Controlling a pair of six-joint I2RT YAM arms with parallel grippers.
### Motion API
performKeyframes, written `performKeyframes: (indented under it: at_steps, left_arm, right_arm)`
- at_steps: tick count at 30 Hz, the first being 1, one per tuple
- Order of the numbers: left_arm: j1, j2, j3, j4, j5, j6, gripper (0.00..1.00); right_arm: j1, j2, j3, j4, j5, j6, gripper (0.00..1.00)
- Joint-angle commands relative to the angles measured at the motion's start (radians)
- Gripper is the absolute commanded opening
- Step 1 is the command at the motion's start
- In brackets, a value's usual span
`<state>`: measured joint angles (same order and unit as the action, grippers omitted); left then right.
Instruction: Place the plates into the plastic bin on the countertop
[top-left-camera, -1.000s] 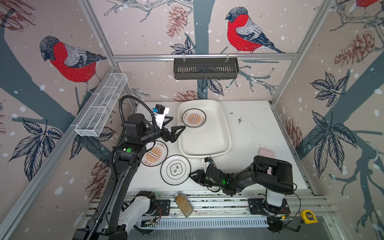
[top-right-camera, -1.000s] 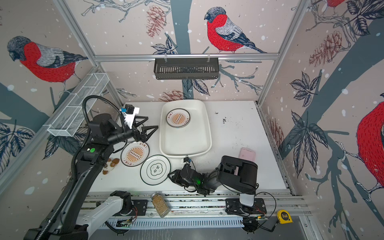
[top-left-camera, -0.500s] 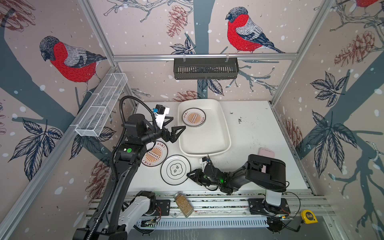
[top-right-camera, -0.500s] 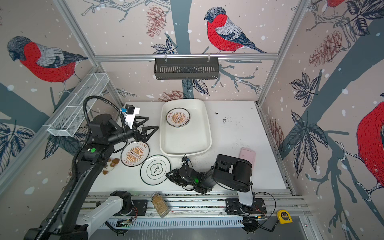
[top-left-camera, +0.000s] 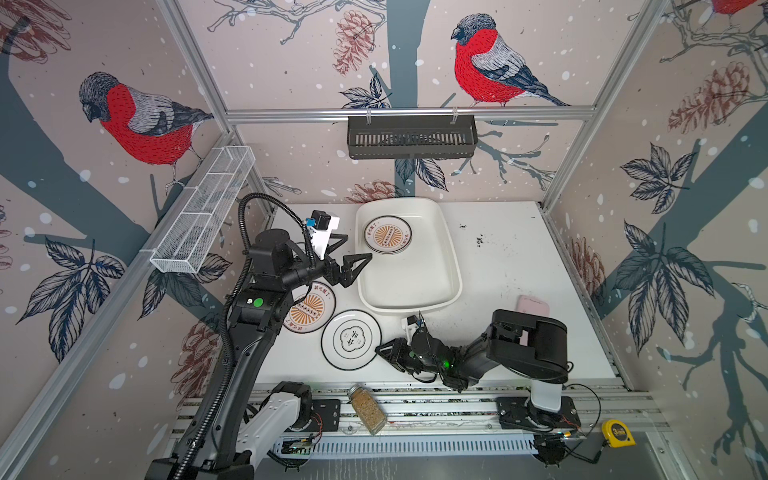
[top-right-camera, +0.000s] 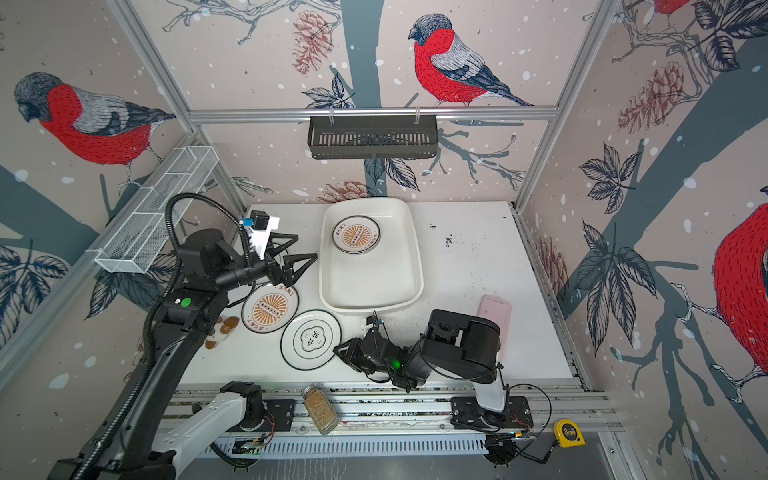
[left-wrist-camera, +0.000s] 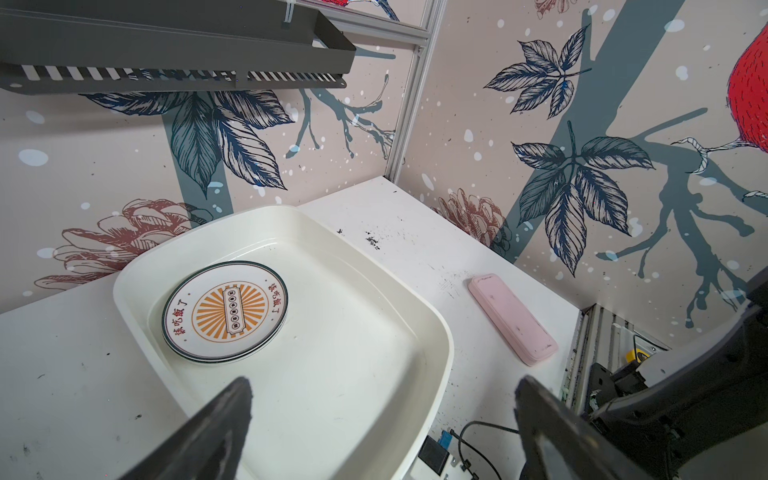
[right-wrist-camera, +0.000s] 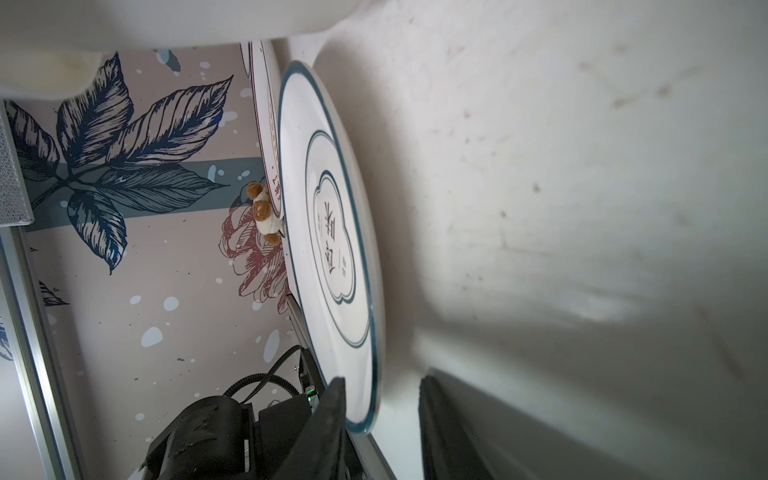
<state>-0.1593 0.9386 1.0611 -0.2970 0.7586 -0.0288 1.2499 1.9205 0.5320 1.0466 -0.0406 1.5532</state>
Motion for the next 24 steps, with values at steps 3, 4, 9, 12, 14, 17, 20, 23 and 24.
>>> performKeyframes:
  at_steps: [3,4,9,12,14,17,20,23,24]
  left_arm:
    - [-0.002,-0.002,-0.004,0.059,0.021,-0.011,0.98]
    - [-0.002,-0.003,-0.004,0.061,0.022,-0.013,0.98]
    - [-0.003,-0.007,-0.004,0.066,0.024,-0.017,0.98]
    - [-0.003,-0.007,-0.004,0.07,0.028,-0.02,0.98]
    - [-0.003,-0.005,-0.004,0.075,0.033,-0.025,0.98]
    - [-0.003,-0.006,-0.004,0.081,0.038,-0.032,0.97]
    - [-0.005,-0.008,-0.005,0.084,0.041,-0.036,0.98]
    - [-0.005,-0.013,-0.008,0.086,0.043,-0.041,0.98]
    - [-0.004,-0.014,-0.008,0.088,0.044,-0.043,0.98]
  right_arm:
    - [0.005,0.025,-0.008,0.088,0.034,0.051,0.31]
    - [0.006,0.03,-0.01,0.098,0.039,0.057,0.31]
    - [0.009,0.046,-0.009,0.115,0.052,0.078,0.3]
    - [0.011,0.043,0.001,0.092,0.06,0.075,0.3]
    - [0.011,0.042,0.016,0.068,0.059,0.068,0.3]
    - [0.012,0.044,0.034,0.038,0.061,0.064,0.31]
    - [0.012,0.055,0.035,0.053,0.065,0.072,0.3]
    - [0.014,0.066,0.031,0.069,0.068,0.085,0.29]
    - [0.013,0.071,0.031,0.074,0.07,0.087,0.29]
